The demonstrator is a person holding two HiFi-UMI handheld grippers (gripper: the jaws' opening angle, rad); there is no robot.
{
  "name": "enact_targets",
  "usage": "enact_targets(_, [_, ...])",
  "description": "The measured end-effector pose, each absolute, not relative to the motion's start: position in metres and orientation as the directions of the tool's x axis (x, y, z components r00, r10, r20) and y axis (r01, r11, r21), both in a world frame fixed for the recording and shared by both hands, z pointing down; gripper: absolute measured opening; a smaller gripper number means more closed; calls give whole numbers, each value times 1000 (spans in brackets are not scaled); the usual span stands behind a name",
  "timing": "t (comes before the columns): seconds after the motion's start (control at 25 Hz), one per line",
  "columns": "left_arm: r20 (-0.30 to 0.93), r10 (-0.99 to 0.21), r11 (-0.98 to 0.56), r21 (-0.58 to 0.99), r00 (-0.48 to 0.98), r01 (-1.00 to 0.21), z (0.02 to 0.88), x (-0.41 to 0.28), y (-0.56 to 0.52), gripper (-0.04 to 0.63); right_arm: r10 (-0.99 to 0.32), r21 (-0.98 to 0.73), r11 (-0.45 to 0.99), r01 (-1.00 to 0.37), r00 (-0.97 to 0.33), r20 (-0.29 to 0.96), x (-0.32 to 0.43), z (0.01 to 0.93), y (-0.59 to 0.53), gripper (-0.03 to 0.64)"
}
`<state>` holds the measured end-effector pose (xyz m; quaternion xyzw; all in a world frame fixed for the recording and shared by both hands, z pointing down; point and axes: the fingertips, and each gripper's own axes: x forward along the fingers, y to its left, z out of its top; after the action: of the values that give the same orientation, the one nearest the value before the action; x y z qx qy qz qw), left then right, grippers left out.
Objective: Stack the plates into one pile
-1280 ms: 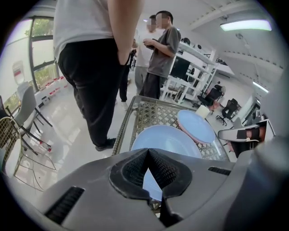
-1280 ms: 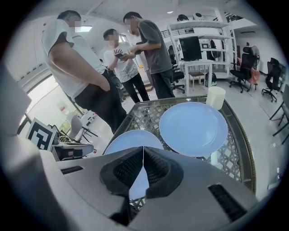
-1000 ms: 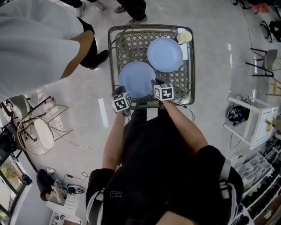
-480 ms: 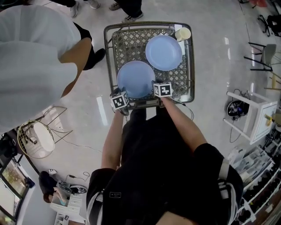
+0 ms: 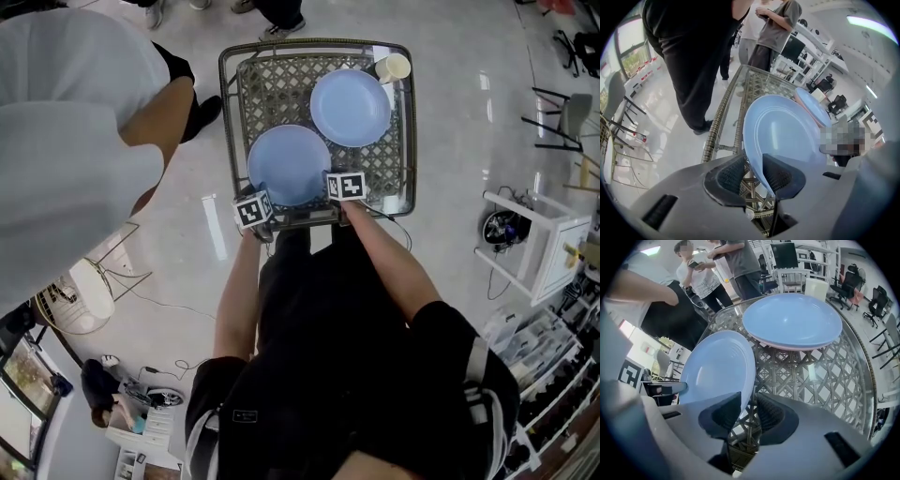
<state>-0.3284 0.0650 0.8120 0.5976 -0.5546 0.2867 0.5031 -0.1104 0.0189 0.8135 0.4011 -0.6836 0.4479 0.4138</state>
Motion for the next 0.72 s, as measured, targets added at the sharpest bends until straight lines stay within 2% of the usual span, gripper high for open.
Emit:
enact_targets(0.08, [906, -358, 123, 285, 225, -951, 816, -326, 69, 112, -167, -292, 272, -917, -344, 924, -112, 815, 20, 92])
enact_targets(0.16, [908, -354, 128, 285, 224, -950, 817, -328, 72, 91, -159, -302, 266, -916, -350, 923, -117, 815, 22, 61])
enact_targets(0.72, [882, -416, 176, 317, 222, -932, 797, -336, 72, 78, -172, -321, 291, -901, -380, 909, -126, 797, 17, 57])
